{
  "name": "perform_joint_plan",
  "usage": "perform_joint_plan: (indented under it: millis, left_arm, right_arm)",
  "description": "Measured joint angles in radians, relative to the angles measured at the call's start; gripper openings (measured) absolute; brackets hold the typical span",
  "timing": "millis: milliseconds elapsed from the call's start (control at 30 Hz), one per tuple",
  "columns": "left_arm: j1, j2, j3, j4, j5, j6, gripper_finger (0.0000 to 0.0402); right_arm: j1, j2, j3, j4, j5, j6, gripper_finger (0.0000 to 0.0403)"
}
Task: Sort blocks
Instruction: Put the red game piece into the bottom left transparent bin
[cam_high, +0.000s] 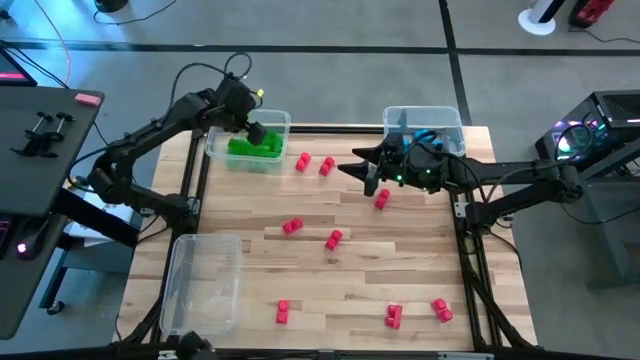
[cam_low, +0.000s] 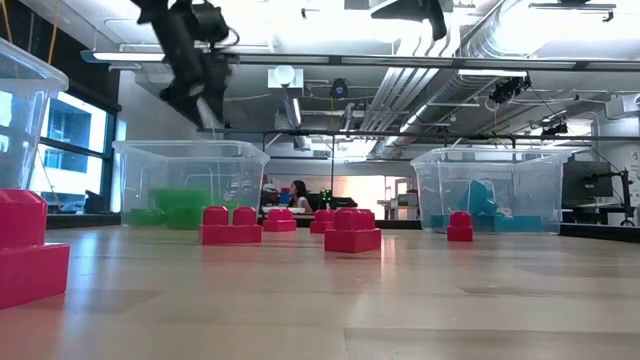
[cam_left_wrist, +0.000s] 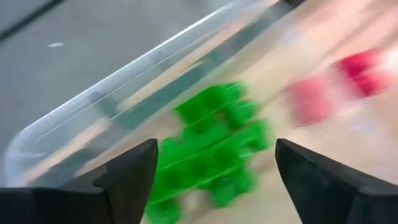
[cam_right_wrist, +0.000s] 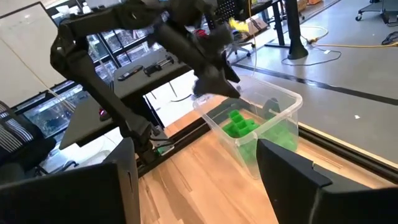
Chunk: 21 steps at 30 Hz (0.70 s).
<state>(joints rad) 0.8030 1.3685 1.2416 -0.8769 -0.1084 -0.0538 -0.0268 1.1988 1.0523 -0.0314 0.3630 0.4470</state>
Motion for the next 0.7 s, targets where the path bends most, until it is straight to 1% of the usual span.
perform_joint_plan:
  millis: [100,133,167,233,333,467,567,633,700]
  left_arm:
    - [-0.042,-0.019,0.066,0.019,0.195,-0.054,0.0322]
    - [-0.078,-0.030,0.080,0.050,0.245,-0.064,0.0322]
    - [-0.127,-0.040,0.091,0.083,0.263,-0.064,0.0322]
    - [-0.253,-0.051,0.095,0.105,0.248,-0.021,0.0320]
    - [-0.474,-0.036,0.076,0.053,0.178,0.089,0.0319]
    - [-0.727,0.000,-0.029,0.042,0.115,0.134,0.0319]
    - [-0.837,0.047,-0.138,0.111,0.062,0.067,0.0319]
    - [-0.873,0.091,-0.197,0.179,0.044,0.001,0.0319]
    - [-0.893,0.139,-0.227,0.233,0.024,-0.062,0.0319]
  right_arm:
    - [-0.002,-0.002,0.000,0.000,0.000,-0.002,0.0204]
    - [-0.002,-0.005,0.000,0.000,0.000,-0.002,0.0204]
    - [-0.002,-0.011,0.000,-0.001,0.000,-0.003,0.0204]
    - [-0.002,-0.020,0.000,-0.001,-0.007,-0.009,0.0204]
    - [-0.002,-0.034,0.000,-0.006,-0.025,-0.010,0.0204]
    - [-0.002,-0.047,0.000,-0.022,-0.034,-0.010,0.0204]
    - [-0.002,-0.048,0.000,-0.043,-0.034,-0.010,0.0204]
    - [-0.002,-0.048,0.000,-0.058,-0.034,-0.010,0.0204]
    - [-0.004,-0.048,0.000,-0.061,-0.035,-0.010,0.0204]
